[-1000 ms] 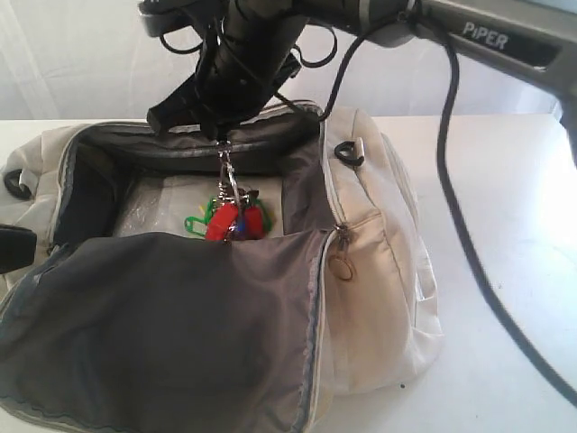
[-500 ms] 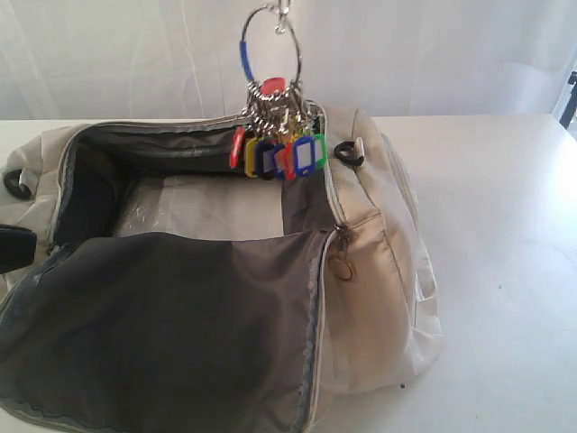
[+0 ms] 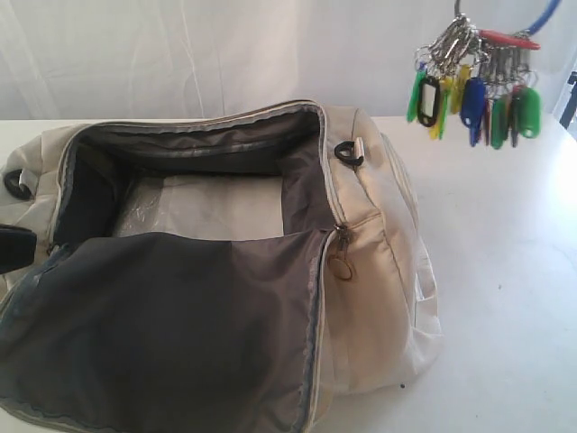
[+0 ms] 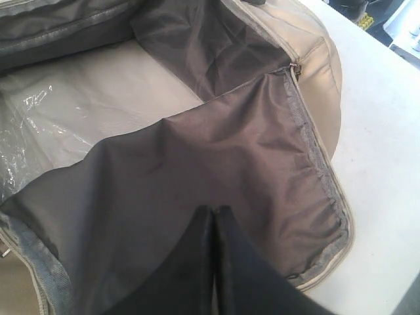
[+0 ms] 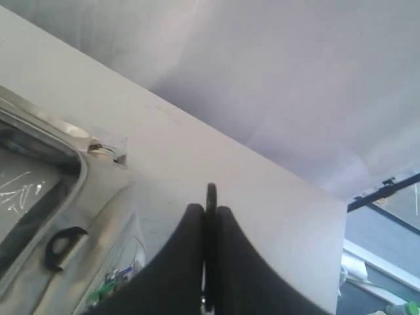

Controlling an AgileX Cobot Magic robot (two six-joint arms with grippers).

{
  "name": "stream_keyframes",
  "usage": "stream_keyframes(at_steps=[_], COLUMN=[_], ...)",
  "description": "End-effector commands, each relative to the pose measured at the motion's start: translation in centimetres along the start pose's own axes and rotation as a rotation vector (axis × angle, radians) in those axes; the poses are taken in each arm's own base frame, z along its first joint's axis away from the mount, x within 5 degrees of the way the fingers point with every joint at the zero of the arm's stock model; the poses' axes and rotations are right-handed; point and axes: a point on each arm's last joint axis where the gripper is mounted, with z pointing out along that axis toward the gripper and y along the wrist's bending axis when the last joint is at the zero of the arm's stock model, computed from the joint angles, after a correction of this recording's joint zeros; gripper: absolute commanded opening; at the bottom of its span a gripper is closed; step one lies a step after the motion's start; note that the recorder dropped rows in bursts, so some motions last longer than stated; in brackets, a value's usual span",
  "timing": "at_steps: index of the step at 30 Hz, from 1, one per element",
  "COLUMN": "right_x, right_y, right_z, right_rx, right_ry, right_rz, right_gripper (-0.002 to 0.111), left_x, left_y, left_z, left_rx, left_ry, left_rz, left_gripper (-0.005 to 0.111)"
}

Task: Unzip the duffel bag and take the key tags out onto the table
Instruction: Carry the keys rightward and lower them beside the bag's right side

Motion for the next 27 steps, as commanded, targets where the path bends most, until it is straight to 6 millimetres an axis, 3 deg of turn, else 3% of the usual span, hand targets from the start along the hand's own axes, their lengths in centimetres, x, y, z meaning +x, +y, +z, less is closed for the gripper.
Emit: stream_keyframes(at_steps=[1,11,27], right_x=[0.7,4.6,13.8], right_y=[-1.6,-1.9,-1.7], right_z=[-0.4,3.6,12.8], right_rx=[0.047,0.046,-0.044], right_ry=[0.012,0.148,0.29], right_rz=[0.022,0.044,0.219], right_gripper=[0.0,0.0,0.0], left_x=[0.1,0.1,0.1], left_y=[-0.5,-0.7,-0.7], left_z=[0.0,0.0,0.0], left_rx=[0.035,0.051,0.053], left_ry=[-0.001,0.007,0.009], left_rz=[-0.004,0.006,0.006], left_gripper=[0.0,0.0,0.0])
